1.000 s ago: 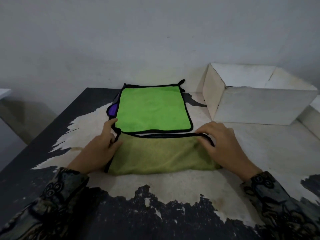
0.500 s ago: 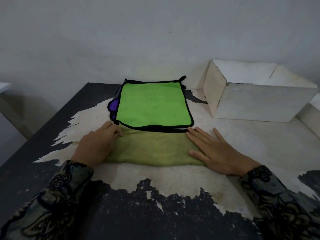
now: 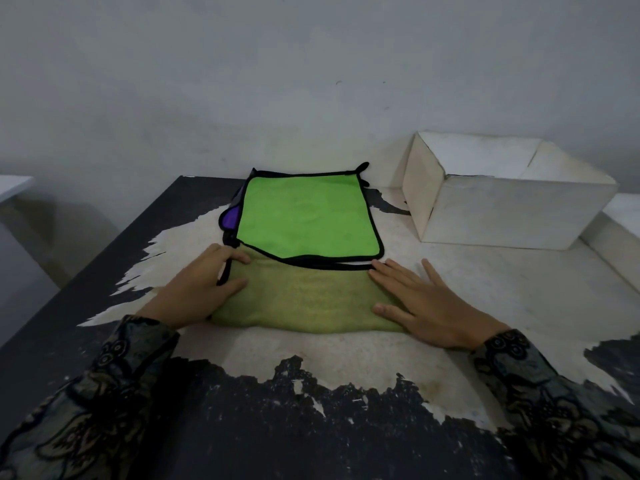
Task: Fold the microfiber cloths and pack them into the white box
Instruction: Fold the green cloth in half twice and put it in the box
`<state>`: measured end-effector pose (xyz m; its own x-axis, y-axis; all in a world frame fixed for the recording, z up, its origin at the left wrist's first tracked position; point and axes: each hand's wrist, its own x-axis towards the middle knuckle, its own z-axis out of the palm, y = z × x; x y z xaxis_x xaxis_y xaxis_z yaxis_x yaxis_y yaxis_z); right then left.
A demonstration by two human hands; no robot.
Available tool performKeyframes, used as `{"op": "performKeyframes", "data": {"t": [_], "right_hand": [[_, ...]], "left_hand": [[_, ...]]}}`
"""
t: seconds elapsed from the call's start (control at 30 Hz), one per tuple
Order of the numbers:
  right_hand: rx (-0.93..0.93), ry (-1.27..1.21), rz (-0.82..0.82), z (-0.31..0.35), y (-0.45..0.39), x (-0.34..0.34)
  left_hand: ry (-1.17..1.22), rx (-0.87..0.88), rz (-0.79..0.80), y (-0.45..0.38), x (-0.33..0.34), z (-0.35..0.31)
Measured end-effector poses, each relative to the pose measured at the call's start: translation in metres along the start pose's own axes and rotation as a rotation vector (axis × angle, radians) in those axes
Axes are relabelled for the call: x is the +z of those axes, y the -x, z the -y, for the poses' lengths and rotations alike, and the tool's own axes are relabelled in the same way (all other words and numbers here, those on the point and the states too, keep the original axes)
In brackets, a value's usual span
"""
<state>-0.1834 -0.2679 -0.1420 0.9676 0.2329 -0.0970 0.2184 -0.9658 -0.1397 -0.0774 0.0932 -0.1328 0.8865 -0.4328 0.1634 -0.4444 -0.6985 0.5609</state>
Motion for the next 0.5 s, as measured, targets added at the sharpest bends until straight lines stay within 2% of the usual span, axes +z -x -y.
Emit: {"op": "performKeyframes", "data": {"t": [0.13, 0.23, 0.27, 0.37, 0.43, 0.5], "right_hand": [[-0.082, -0.155, -0.155, 0.018, -0.003, -0.003], [-0.073, -0.512, -0.328, 0.046, -0.011, -0.008], [-0.033, -0.675, -0.336, 0.057, -0.014, -0.011], [0.1, -1.212, -0.217, 0.084, -0.024, -0.019], [0.154, -1.453, -0.174, 0.093, -0.032, -0.019], [0.164, -1.591, -0.176, 0.097, -0.037, -0.018]], "left_hand": [[0.423, -0.113, 0.024, -0.001, -0.007, -0.022], [0.582, -0.118, 0.03, -0.003, -0.006, -0.042], [0.592, -0.096, 0.037, -0.004, -0.004, -0.05], [0.592, -0.028, 0.116, -0.007, 0.006, -0.074], [0.571, 0.005, 0.189, -0.009, 0.014, -0.089], [0.546, 0.043, 0.241, -0.011, 0.02, -0.101]]}}
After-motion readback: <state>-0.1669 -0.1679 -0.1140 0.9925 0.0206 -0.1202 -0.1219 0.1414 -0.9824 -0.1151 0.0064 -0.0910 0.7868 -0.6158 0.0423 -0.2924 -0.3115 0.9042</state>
